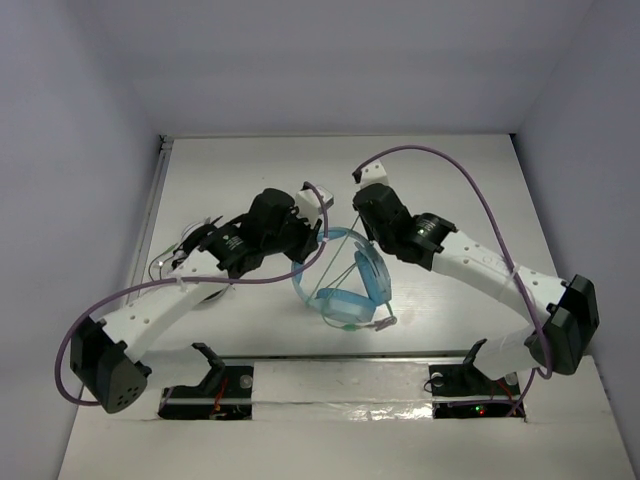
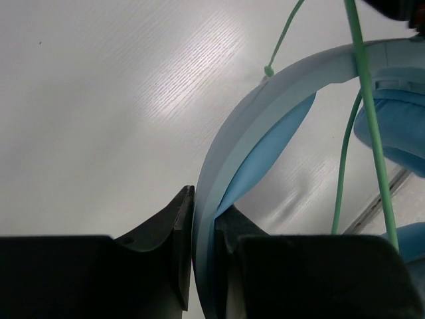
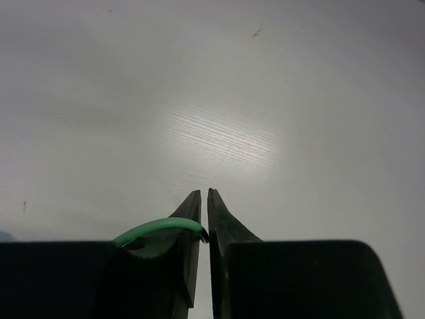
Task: Wrap the headphones
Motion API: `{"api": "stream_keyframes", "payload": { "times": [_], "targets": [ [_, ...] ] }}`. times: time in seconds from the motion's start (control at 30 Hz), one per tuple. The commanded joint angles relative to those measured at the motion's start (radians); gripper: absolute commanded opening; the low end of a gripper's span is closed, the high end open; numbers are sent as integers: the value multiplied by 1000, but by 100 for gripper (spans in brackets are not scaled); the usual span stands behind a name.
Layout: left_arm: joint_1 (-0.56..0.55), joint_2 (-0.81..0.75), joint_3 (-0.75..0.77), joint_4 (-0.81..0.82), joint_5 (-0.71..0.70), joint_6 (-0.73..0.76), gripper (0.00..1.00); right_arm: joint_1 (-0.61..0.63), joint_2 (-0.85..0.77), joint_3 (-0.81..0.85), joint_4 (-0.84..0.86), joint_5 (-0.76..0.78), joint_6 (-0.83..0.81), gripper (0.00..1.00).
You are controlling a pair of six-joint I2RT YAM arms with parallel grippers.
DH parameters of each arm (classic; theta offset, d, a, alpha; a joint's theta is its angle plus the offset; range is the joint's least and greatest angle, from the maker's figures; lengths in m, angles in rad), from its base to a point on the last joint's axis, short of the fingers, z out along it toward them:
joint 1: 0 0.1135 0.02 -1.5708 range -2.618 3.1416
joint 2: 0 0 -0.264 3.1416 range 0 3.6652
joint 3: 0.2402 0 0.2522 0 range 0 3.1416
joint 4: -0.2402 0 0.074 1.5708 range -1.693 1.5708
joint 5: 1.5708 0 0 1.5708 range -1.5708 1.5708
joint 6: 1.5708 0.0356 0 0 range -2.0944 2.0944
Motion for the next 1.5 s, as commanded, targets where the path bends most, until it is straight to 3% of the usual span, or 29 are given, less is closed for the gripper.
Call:
{"api": "stream_keyframes", "payload": {
  "times": [0.0, 0.23, 0.37, 0.6, 0.67, 0.73, 0.87, 1.17, 1.2, 1.3, 1.33, 1.47],
  "targets": [
    [26, -87, 41, 90, 131, -24, 0, -16, -46, -39, 102, -20, 39, 14],
    [66, -103, 60, 147, 122, -82, 0, -30, -201, -216, 275, -204, 131, 15],
    [66, -127, 65, 190, 115, -121, 0, -62, -323, -363, 529, -391, 169, 18],
    [66, -146, 84, 236, 151, -164, 0, -166, -383, -522, 786, -563, 217, 45],
    [66, -147, 98, 234, 159, -165, 0, -205, -391, -552, 834, -617, 231, 46],
    [66, -146, 115, 231, 163, -171, 0, -214, -388, -569, 866, -664, 234, 54],
    [66, -146, 134, 242, 171, -187, 0, -223, -351, -607, 951, -724, 252, 56],
    [66, -146, 184, 247, 126, -233, 0, -223, -340, -720, 1056, -763, 318, 43],
    [66, -144, 186, 251, 116, -240, 0, -223, -348, -730, 1059, -761, 324, 34],
    [66, -130, 183, 271, 76, -269, 0, -223, -357, -760, 1065, -775, 356, 23],
    [66, -120, 181, 273, 50, -282, 0, -223, -362, -768, 1067, -778, 367, 8],
    [66, -87, 144, 345, -65, -364, 0, -223, -376, -808, 1065, -775, 439, 0]
  ]
}}
